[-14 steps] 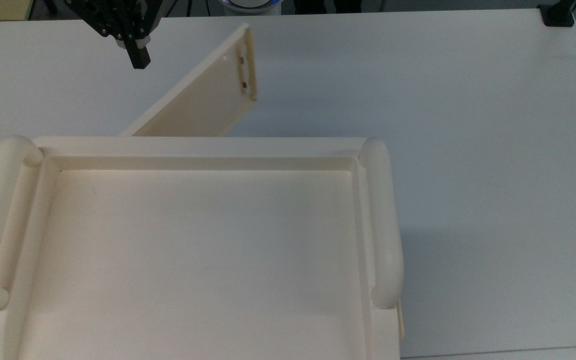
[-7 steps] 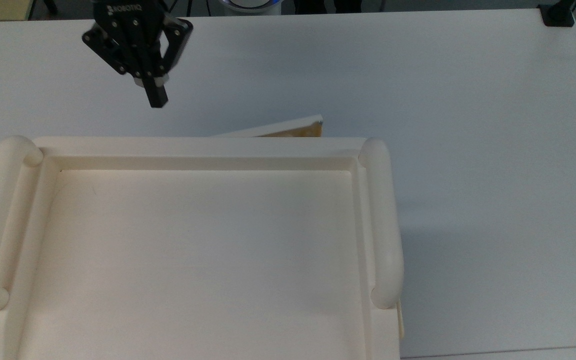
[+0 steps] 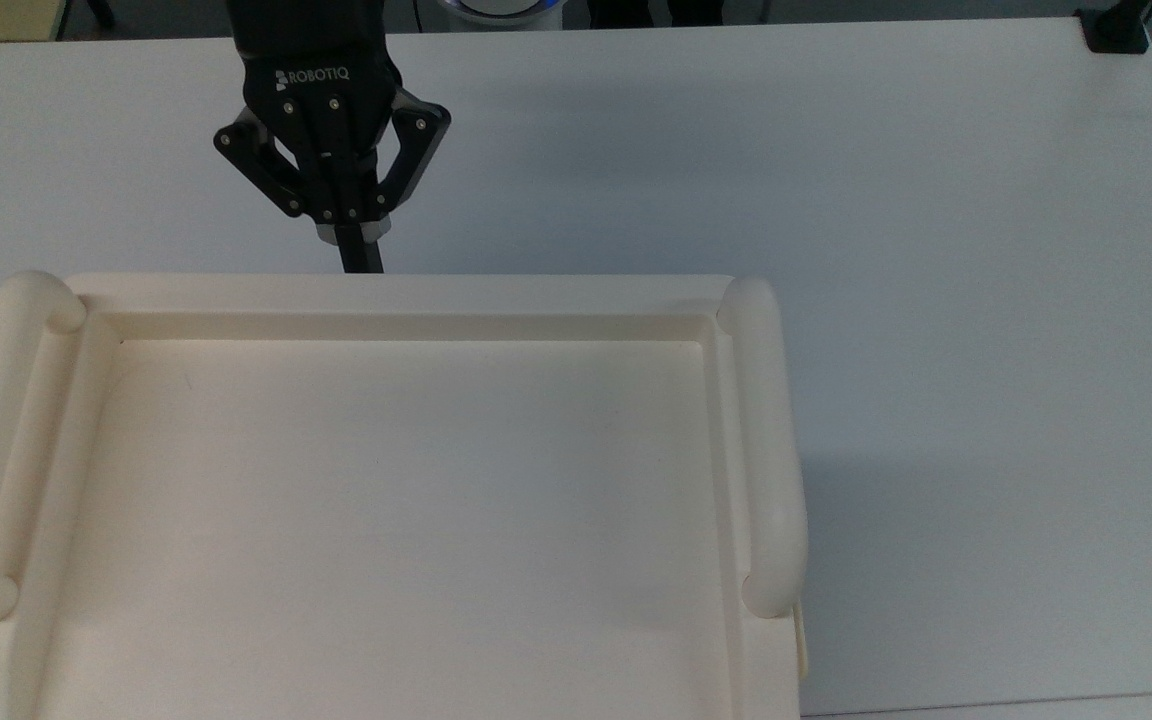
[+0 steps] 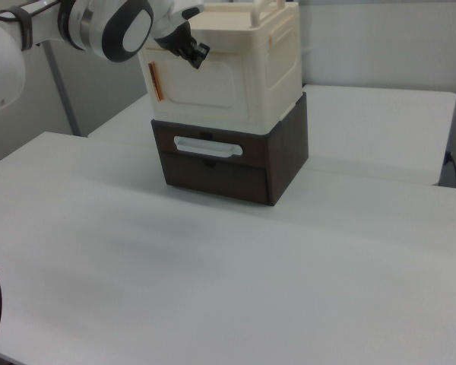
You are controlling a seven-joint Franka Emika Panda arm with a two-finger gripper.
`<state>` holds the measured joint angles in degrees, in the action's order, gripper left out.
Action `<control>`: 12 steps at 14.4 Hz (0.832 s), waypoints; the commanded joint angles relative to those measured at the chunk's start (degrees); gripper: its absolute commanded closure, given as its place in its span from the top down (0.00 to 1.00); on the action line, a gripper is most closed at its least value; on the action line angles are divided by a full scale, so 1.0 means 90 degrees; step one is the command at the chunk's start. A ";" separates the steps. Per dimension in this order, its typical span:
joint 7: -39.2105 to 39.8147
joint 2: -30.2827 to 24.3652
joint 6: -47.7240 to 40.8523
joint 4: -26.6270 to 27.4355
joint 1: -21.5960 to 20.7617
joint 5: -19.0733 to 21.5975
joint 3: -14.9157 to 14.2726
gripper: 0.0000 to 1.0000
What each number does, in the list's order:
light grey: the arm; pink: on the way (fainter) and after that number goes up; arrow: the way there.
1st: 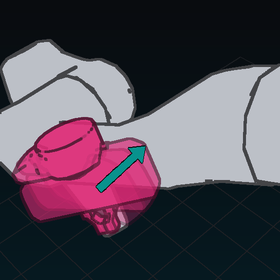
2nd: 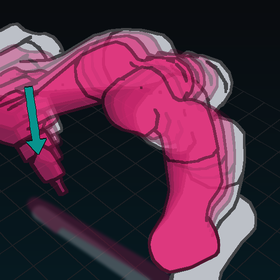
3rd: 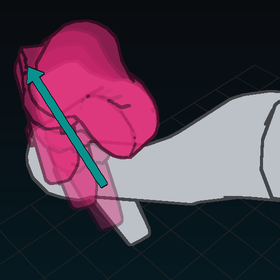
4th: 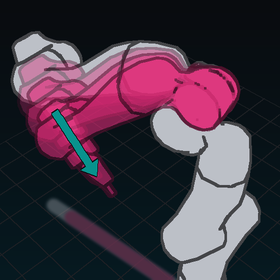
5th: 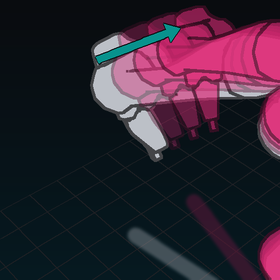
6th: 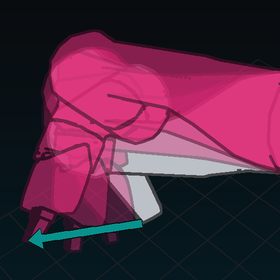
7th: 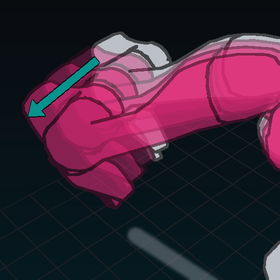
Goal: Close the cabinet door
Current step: 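Lift the gripper away from the closed door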
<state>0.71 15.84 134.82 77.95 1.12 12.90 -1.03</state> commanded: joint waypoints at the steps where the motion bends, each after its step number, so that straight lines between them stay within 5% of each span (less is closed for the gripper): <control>1: 0.0262 0.0066 0.0506 0.0059 -0.0144 0.0021 -0.0052 0.00; 12: 0.0907 0.0222 0.0974 0.0059 -0.0163 0.0041 -0.0052 0.00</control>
<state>6.05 17.68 139.15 77.96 0.33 12.90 -1.03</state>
